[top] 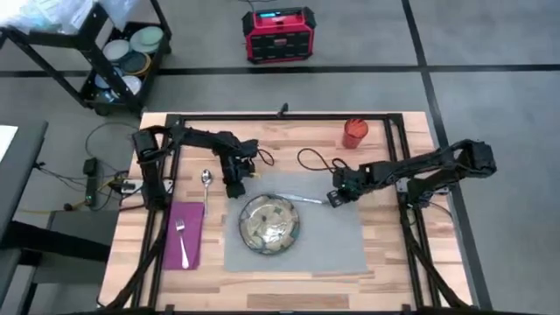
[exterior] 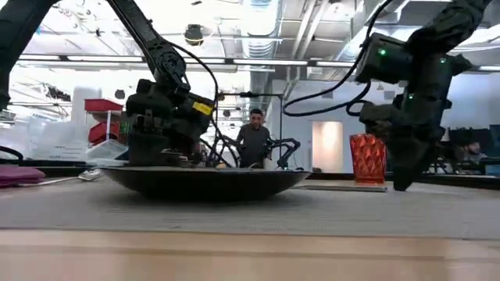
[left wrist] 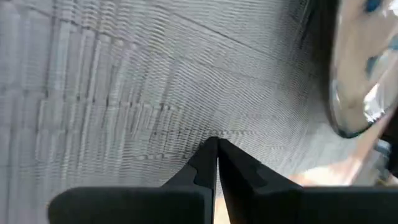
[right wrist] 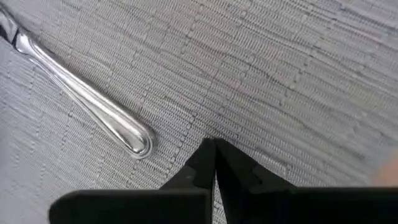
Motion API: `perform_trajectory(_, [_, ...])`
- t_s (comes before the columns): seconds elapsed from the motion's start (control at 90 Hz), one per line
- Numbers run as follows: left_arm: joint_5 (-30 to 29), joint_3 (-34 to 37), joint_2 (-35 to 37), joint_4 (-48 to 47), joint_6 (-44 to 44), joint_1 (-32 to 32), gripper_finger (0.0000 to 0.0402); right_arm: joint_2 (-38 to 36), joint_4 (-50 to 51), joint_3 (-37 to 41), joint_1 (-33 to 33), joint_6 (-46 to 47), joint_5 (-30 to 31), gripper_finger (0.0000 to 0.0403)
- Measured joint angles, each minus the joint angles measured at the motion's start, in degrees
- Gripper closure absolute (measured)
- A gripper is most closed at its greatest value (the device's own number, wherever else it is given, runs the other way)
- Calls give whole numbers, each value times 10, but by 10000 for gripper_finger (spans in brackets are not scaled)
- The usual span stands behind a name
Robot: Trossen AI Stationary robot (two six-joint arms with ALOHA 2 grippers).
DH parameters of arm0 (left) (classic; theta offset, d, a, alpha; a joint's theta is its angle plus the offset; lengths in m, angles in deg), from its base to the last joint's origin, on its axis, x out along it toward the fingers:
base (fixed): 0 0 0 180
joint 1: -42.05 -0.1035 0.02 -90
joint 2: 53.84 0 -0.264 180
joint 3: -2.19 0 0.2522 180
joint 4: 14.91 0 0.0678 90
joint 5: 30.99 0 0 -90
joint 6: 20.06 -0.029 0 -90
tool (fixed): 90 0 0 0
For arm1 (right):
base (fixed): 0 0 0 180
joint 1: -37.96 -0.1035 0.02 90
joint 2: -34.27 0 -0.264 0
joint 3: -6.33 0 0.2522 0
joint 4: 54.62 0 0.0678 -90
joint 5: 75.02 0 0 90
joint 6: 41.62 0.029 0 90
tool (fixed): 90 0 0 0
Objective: Set table place
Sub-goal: Move the silver knife beside the white floral patterned plate on the gray placemat
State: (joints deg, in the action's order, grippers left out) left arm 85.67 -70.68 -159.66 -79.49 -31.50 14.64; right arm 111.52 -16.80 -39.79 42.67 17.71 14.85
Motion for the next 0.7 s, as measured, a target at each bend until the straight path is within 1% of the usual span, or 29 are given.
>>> perform_trajectory(0.067, [-38,-6,15,10,3,-11,402,-9,-7,-2,0,0,-1,403])
perform_trajectory(0.144, [-65,-7,29,21,7,-20,401,-9,-7,-2,0,0,-1,403])
perform_trajectory(0.311, [-71,-4,33,44,10,-23,401,-8,-33,-2,4,0,-6,403])
perform_trajectory(0.433, [-94,-5,37,69,8,-20,401,-9,-65,-3,8,0,-6,403])
perform_trajectory(0.622, [-156,-1,44,144,0,-33,401,-9,-96,-3,29,-16,-15,403])
perform_trajectory(0.7, [-158,4,32,164,-7,-38,401,-9,-115,-3,38,-31,-34,403])
